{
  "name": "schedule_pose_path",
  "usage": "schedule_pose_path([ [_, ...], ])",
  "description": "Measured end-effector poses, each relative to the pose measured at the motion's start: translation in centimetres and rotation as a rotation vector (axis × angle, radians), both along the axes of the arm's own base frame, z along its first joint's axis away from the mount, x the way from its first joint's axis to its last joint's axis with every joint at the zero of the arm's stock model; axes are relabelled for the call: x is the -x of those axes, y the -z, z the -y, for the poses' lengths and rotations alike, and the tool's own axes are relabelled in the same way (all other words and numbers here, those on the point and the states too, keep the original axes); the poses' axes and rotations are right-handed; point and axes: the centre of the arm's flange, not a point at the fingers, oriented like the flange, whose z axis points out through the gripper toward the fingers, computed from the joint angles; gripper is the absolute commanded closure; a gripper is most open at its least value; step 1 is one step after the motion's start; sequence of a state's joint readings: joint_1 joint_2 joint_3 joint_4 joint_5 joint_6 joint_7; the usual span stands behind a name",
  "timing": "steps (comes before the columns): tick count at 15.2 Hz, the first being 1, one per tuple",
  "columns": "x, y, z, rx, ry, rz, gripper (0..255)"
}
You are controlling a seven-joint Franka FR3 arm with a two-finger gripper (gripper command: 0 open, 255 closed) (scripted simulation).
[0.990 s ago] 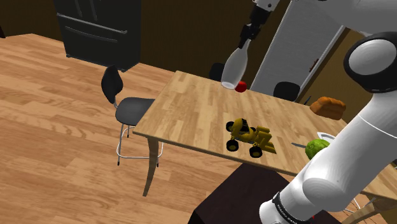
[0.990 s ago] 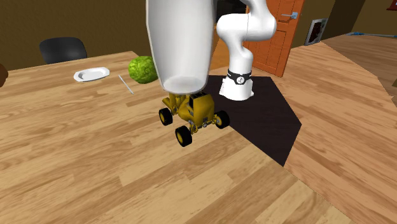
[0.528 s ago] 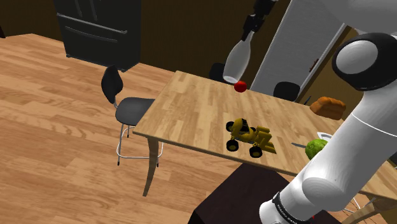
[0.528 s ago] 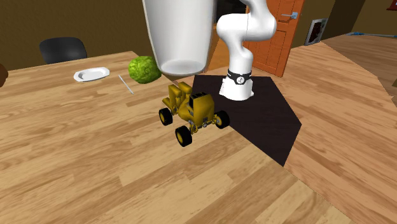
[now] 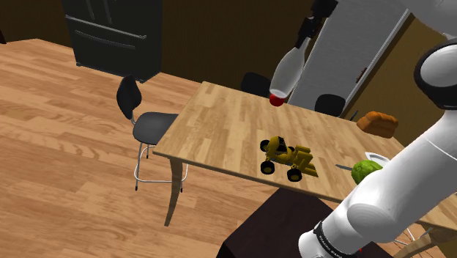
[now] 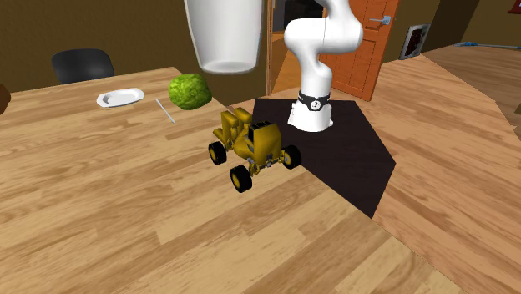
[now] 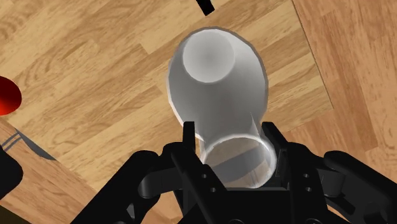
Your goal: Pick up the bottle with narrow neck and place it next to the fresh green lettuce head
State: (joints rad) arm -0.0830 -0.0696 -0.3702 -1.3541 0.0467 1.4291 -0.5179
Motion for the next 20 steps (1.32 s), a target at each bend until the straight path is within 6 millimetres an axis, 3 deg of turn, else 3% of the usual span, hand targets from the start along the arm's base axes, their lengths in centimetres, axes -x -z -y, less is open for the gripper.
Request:
schedule_pose_path([
  [20, 24.7, -0.1, 9.5, 0.000, 0.000, 0.000, 255],
])
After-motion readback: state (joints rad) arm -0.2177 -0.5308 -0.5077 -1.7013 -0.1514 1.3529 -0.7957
